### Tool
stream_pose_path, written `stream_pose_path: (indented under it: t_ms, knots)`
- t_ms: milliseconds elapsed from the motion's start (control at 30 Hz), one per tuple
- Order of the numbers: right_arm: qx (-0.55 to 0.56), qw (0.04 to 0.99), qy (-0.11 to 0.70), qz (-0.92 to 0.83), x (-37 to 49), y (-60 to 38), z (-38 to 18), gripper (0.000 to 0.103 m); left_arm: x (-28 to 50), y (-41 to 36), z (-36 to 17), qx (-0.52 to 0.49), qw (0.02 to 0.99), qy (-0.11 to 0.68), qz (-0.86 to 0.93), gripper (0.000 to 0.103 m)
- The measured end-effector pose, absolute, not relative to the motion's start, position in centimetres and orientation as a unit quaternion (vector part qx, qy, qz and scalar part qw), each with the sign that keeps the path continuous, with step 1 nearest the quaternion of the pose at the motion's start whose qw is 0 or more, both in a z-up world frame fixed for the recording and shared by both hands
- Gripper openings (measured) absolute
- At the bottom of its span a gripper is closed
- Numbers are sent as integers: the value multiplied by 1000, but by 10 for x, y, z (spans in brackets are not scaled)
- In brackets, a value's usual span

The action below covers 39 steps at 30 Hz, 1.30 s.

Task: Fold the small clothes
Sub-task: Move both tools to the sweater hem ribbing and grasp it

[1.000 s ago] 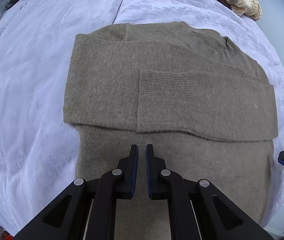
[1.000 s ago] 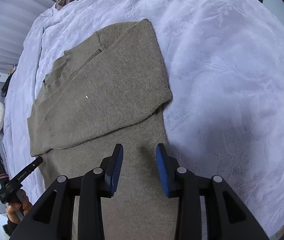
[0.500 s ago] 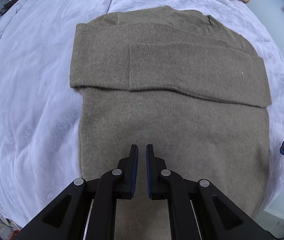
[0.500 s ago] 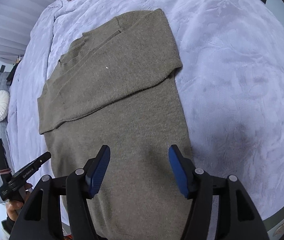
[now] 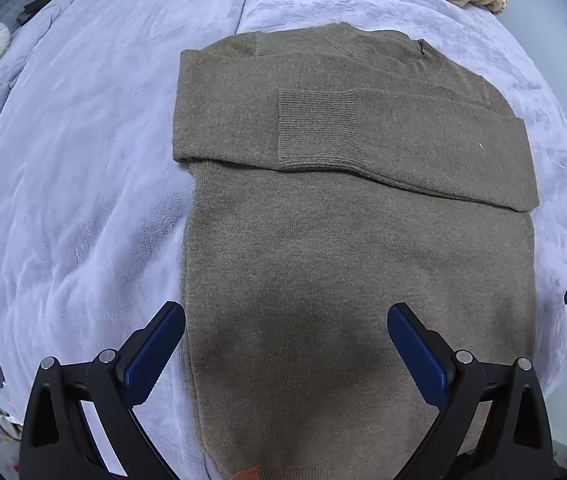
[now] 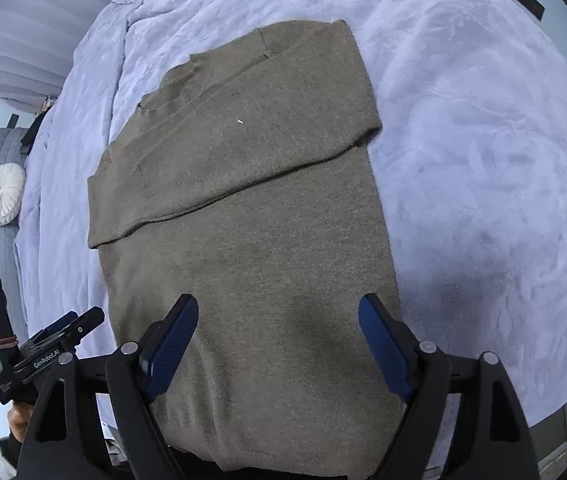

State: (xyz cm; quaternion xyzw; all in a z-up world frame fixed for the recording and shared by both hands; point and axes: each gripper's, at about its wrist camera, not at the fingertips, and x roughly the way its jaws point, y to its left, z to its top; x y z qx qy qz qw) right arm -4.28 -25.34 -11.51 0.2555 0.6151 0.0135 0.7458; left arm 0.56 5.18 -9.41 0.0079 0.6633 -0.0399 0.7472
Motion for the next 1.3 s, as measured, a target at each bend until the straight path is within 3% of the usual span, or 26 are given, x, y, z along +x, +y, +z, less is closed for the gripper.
stream_pose_path:
  t_ms: [100,667,900,1300]
  knots:
    - [239,757,607,42,-39,-244,-108,103,7,53,-96,1,745,667,-30,101]
    - [269,695,656,122,-38,-275,-141,103,-34,33,-91,-17,733,680,25,101]
    - [267,664,684,136,-42,-295,-162,103,-78,56,-99,-68,721,688,44,101]
    - [342,616,703,100,-113,-278,-200,103,-110,117,-145,-62,702,710,-2,101]
